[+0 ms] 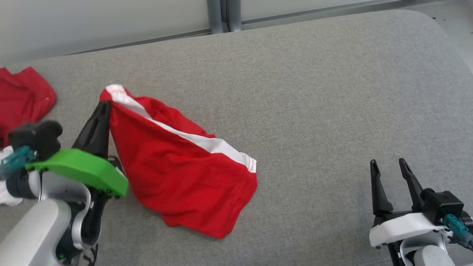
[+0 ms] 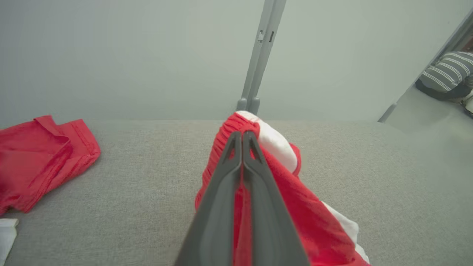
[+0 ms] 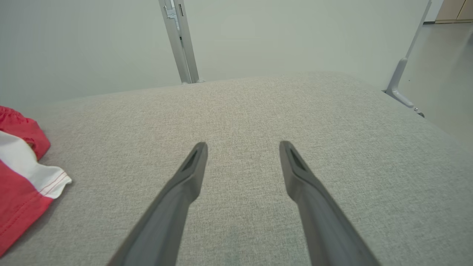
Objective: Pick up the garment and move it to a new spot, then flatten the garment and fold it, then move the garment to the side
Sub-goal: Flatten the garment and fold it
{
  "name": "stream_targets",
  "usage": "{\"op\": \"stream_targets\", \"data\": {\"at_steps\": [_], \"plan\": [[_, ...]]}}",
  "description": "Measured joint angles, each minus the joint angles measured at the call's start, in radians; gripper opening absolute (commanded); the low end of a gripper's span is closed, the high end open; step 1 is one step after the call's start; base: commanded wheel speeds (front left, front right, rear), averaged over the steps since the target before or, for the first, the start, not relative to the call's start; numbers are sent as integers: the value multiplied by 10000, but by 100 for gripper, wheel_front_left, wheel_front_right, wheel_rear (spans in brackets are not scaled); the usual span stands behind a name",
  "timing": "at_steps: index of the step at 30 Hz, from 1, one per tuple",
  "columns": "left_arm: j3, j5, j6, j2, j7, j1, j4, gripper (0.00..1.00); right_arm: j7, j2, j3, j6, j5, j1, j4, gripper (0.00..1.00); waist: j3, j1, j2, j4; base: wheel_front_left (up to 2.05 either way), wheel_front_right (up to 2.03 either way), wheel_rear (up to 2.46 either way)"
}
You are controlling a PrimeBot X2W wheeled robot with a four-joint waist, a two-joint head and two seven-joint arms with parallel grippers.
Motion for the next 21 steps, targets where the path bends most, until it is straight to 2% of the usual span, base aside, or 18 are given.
{"op": "stream_targets", "data": {"at_steps": [3, 8, 14, 19, 21], "plan": [[416, -309, 545, 36, -690, 1398, -585, 0, 0, 2, -35, 0, -17, 33, 8, 100, -48, 0, 0, 160, 0, 0, 0], [564, -855, 809, -570, -1850, 3493, -635, 0, 0, 8, 13, 0, -77, 52, 12, 100, -143, 0, 0, 472, 0, 0, 0], [564, -660, 585, -1699, -2569, 4336, 2, 0, 0, 8, -8, 0, -253, 146, 15, 100, -283, 0, 0, 899, 0, 0, 0], [1248, 514, 445, -2554, -2685, 5004, 690, 0, 0, 6, 21, 0, -362, 197, 36, 100, -471, 0, 0, 1157, 0, 0, 0], [1651, 1164, 174, -2934, -2685, 5325, 765, 0, 0, 2, -13, 0, -368, 248, 23, 100, -526, 0, 0, 1238, 0, 0, 0]]}}
